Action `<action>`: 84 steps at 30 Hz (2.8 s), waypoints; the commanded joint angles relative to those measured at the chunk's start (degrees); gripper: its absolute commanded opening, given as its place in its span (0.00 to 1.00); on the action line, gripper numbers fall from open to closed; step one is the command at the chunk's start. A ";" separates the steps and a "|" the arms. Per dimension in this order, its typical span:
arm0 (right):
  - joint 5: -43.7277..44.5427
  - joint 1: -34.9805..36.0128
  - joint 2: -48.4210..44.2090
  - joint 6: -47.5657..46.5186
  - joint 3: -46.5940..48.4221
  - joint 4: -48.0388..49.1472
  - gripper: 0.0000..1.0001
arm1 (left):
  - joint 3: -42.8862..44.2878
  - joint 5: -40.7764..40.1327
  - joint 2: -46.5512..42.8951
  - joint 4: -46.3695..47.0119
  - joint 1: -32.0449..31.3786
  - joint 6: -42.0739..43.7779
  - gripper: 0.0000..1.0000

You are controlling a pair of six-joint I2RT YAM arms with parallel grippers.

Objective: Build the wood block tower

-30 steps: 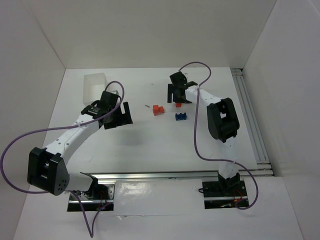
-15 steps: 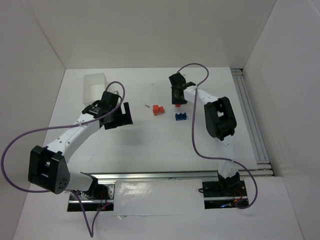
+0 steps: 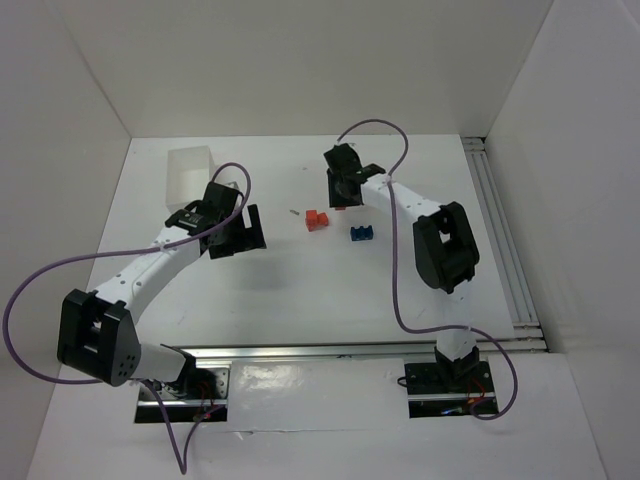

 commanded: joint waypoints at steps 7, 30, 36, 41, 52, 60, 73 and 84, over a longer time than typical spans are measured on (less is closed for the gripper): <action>-0.92 3.74 -2.74 0.07 -1.19 0.54 0.30 | -0.20 -0.20 0.21 1.37 -0.22 -0.18 0.99; -2.51 5.85 1.92 -0.99 3.11 -1.05 0.31 | -0.20 0.33 -0.32 1.37 -0.22 -0.18 0.99; -2.51 5.85 3.05 -0.99 4.17 -1.66 0.32 | -0.20 0.33 -0.32 1.37 -0.22 -0.18 0.99; -2.51 5.85 3.58 -1.52 4.70 -2.19 0.34 | -0.72 -0.20 -0.85 1.37 -0.22 -0.18 0.99; -2.51 6.38 3.59 -1.52 5.22 -2.80 0.43 | -0.73 -0.20 -0.85 1.37 -0.22 -0.18 0.99; -1.46 6.38 2.44 -1.52 5.84 -3.33 0.47 | -0.73 -0.20 -0.85 1.37 -0.22 -0.18 0.99; -0.13 6.38 1.92 -1.52 6.89 -4.39 0.52 | -0.73 0.33 -0.85 1.37 -0.22 -0.18 0.99; 0.48 6.91 -0.80 -2.04 9.18 -5.44 0.80 | -0.20 0.33 -0.32 1.37 -0.22 -0.18 0.99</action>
